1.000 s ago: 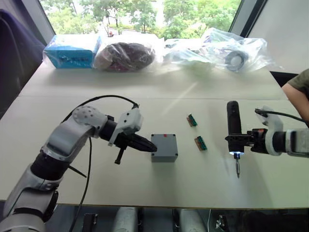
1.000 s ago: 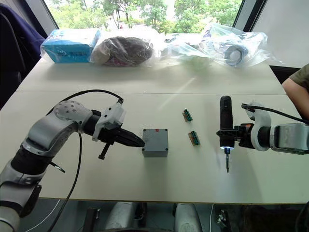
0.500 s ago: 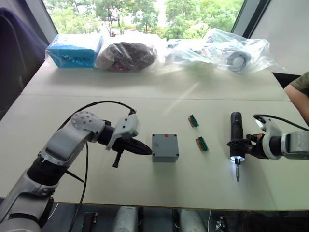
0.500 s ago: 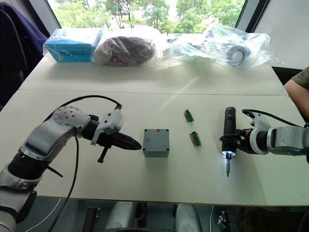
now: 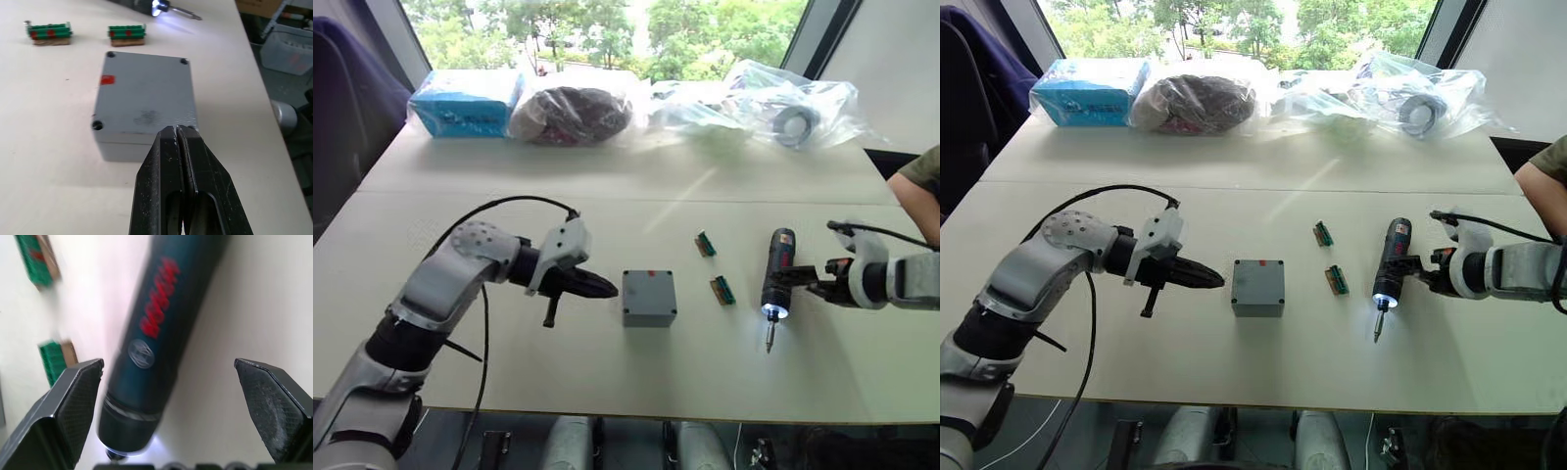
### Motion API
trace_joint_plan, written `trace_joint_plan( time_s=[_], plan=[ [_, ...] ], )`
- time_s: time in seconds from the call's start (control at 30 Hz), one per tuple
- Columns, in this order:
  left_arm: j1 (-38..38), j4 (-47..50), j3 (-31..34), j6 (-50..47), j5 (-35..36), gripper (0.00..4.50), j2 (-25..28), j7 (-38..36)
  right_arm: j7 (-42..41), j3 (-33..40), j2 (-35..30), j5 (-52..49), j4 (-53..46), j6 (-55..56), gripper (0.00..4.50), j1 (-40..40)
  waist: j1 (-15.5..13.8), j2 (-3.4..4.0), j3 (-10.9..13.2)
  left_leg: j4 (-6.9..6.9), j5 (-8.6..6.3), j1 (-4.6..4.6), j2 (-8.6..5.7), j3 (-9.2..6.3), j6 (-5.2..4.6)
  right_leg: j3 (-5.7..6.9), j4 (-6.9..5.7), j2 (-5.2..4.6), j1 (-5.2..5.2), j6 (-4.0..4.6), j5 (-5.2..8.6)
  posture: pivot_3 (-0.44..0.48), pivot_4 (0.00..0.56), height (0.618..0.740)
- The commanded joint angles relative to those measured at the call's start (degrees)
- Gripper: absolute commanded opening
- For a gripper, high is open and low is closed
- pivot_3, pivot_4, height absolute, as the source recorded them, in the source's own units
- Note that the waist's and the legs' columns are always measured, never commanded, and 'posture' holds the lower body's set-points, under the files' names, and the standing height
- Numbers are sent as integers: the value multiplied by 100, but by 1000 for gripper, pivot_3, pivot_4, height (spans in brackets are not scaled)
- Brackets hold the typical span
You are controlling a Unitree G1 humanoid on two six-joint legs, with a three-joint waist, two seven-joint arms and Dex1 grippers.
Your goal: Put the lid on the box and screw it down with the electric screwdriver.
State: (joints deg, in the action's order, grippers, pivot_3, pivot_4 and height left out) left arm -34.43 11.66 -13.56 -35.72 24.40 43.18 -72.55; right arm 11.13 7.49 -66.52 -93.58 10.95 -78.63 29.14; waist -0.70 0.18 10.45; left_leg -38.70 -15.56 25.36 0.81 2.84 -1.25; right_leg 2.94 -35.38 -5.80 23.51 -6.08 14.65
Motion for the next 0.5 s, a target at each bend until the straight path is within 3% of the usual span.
trace_joint_plan(
  time_s=[0.03,0.17,0.3,0.43,0.5],
  plan=[
    [-95,-57,351,-103,155,0,5,127,-1043,344,-59,356,-646,25,4484,364,0,0,0,-2,0,0,2,0,0,0,-1,2,1,0,0,0,150,740],
    [-154,-329,588,-207,170,0,-160,451,-2312,536,198,835,-2224,582,4484,213,-2,0,0,-2,0,0,11,-3,0,0,-5,12,3,0,0,0,150,740],
    [63,-574,420,59,-207,0,-202,736,-3756,-46,14,2407,-4042,1687,4484,-531,-17,0,0,-9,-1,1,12,-11,0,1,-8,15,-1,0,0,0,150,740],
    [360,-565,183,273,-466,0,-222,795,-4488,-941,-122,3882,-4719,2510,4484,-1183,-1,0,0,-26,-5,3,10,-3,-6,-5,-7,13,-4,0,0,0,150,740],
    [452,-565,183,229,-427,0,-442,954,-4571,-1379,173,4505,-4667,2912,4484,-1404,-8,-1,-1,-36,-5,2,9,0,-6,-10,-14,11,-4,0,-2,0,150,740]
  ],
)
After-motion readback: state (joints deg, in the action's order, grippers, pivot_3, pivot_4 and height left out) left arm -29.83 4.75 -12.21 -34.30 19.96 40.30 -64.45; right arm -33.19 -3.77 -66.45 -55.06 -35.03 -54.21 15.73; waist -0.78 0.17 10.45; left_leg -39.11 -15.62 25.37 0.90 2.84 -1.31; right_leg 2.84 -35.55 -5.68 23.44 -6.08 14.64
